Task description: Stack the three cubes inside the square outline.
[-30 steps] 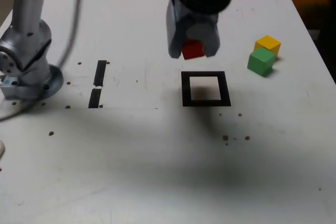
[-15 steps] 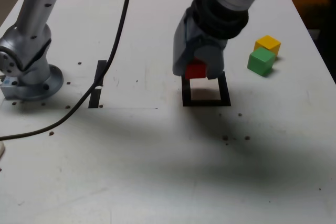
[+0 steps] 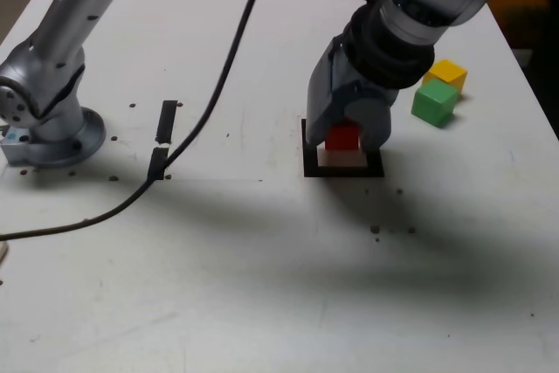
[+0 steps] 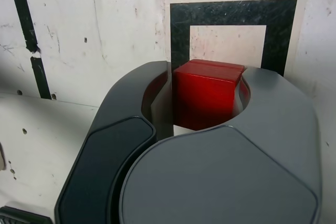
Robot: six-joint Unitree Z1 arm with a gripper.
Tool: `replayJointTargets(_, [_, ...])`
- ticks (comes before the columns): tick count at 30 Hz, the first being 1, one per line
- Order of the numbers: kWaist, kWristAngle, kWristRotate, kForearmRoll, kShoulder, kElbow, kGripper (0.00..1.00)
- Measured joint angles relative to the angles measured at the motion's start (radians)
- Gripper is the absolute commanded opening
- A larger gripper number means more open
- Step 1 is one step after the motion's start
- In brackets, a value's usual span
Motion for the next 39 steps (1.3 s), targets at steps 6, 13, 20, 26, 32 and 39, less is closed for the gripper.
replayJointTargets(6, [0.012, 0.001, 0.000, -0.005, 0.019, 0.013, 0.25])
replayJointTargets(13, [0.012, 0.002, 0.009, -0.018, 0.028, 0.011, 0.36])
replayJointTargets(20, [0.012, -0.001, 0.020, -0.015, 0.042, 0.006, 0.70])
replayJointTargets(26, [0.012, -0.019, 0.026, 0.026, 0.029, -0.015, 0.99])
replayJointTargets(32, [0.012, -0.005, 0.026, 0.034, 0.011, -0.023, 1.00])
replayJointTargets(39, [0.012, 0.040, 0.031, 0.072, -0.038, -0.033, 1.00])
